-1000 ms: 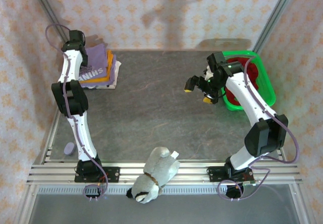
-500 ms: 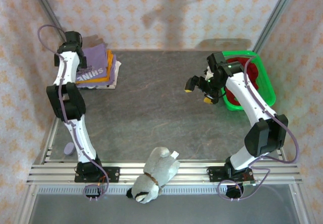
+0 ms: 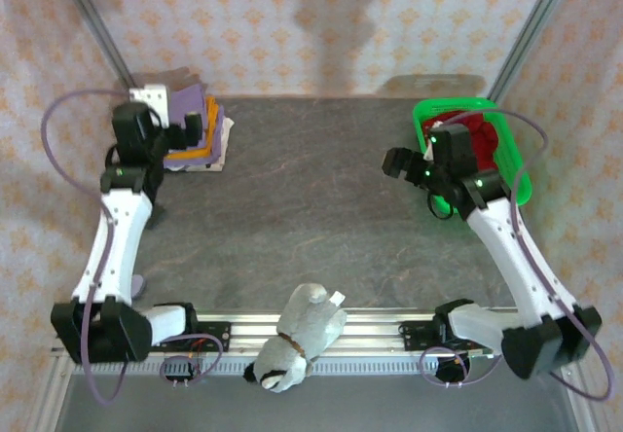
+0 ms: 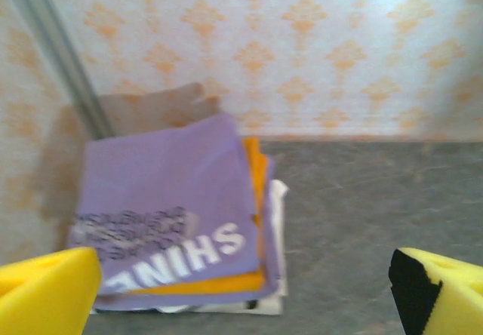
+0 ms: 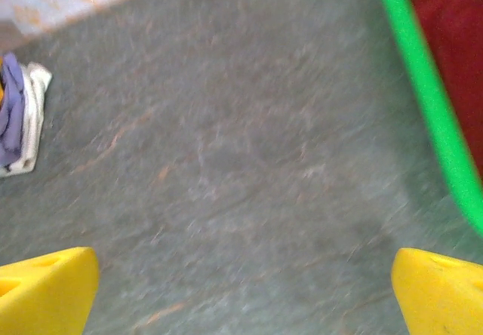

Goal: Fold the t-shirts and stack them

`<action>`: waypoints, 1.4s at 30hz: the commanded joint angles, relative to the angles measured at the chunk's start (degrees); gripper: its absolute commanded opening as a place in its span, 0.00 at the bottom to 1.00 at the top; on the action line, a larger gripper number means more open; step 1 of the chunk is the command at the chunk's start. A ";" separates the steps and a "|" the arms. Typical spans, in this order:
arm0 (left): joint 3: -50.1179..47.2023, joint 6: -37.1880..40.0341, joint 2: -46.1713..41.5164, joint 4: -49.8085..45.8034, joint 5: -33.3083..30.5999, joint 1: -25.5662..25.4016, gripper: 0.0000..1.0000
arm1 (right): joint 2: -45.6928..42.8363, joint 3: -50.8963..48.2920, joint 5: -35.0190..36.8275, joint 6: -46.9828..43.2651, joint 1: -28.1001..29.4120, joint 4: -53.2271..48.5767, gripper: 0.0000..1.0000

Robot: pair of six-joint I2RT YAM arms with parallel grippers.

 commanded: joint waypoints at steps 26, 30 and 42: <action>-46.85 -5.34 -5.03 49.44 -12.37 -6.17 0.99 | -4.33 -45.22 24.50 -14.31 -9.84 61.16 0.99; -47.90 -3.72 3.83 59.46 -11.64 -6.17 1.00 | -0.16 -46.86 23.59 -14.31 -11.13 67.49 0.99; -54.06 -1.15 24.19 91.96 -9.11 -6.17 0.99 | 15.23 -45.94 20.13 -16.73 -12.72 83.40 0.99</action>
